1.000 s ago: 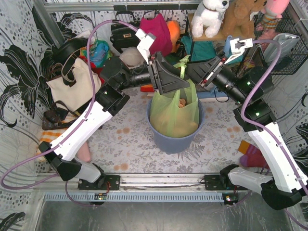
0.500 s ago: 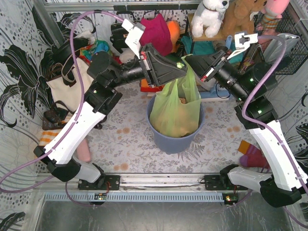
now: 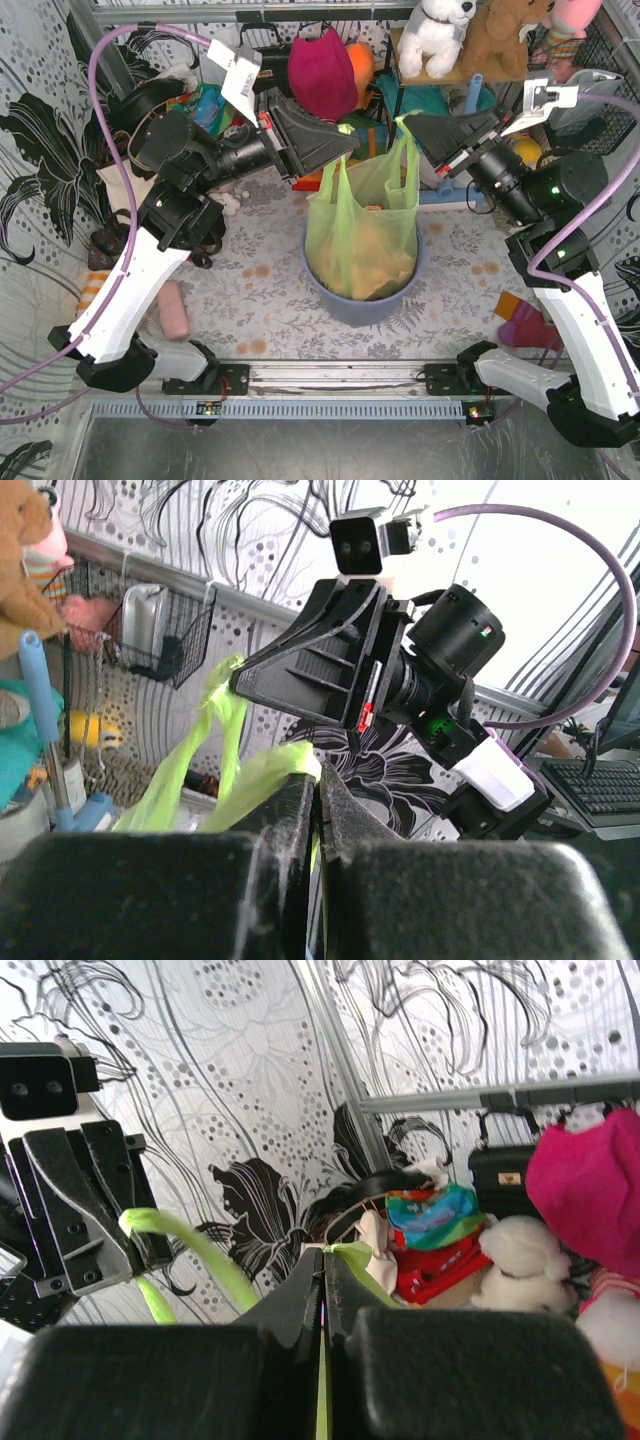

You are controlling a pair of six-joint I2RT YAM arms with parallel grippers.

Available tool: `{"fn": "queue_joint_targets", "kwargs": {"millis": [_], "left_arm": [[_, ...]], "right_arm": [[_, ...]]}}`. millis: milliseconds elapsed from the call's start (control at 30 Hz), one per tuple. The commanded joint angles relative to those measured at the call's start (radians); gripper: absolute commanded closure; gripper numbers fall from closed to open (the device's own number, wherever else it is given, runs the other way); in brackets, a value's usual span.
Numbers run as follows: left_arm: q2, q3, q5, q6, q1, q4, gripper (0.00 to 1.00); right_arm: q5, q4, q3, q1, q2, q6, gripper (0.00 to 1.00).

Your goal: Tie the trash bag

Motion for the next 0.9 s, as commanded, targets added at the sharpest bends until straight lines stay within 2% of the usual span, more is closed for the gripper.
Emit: {"fn": "queue_joint_targets", "kwargs": {"millis": [0,100,133,200,333,367,400,500,567,767,867], "left_arm": [[-0.051,-0.14,-0.024,-0.023,0.021,0.117,0.89],[-0.064,-0.2,-0.007,-0.052,0.028,0.142,0.85],[-0.065,-0.204,-0.002,-0.056,0.028,0.139,0.8],[-0.074,-0.203,0.0,-0.056,0.03,0.129,0.6],[-0.099,-0.152,-0.023,-0.026,0.032,0.065,0.38],[-0.106,-0.136,-0.032,-0.016,0.032,0.042,0.35],[-0.115,-0.121,-0.043,-0.005,0.033,0.015,0.32],[-0.147,-0.086,-0.105,0.041,0.033,-0.086,0.3],[-0.178,-0.08,-0.171,0.064,0.033,-0.167,0.29],[-0.298,-0.186,-0.403,0.023,0.033,-0.369,0.29],[-0.346,-0.28,-0.448,-0.035,0.033,-0.467,0.3]], "right_arm": [[0.063,0.069,-0.14,-0.004,-0.072,0.031,1.0],[0.1,0.068,-0.213,-0.003,-0.107,0.037,1.0],[0.107,0.066,-0.223,-0.003,-0.114,0.036,1.0],[0.116,0.064,-0.228,-0.003,-0.12,0.031,1.0],[0.117,0.06,-0.215,-0.004,-0.125,0.022,1.0],[0.117,0.053,-0.206,-0.004,-0.124,0.019,0.96],[0.119,0.041,-0.195,-0.004,-0.124,0.016,0.86],[0.136,-0.019,-0.14,-0.003,-0.13,-0.009,0.59],[0.167,-0.081,-0.103,-0.004,-0.14,-0.023,0.5],[0.33,-0.348,-0.006,-0.003,-0.175,-0.064,0.43],[0.435,-0.527,0.051,-0.003,-0.173,-0.064,0.43]]}}
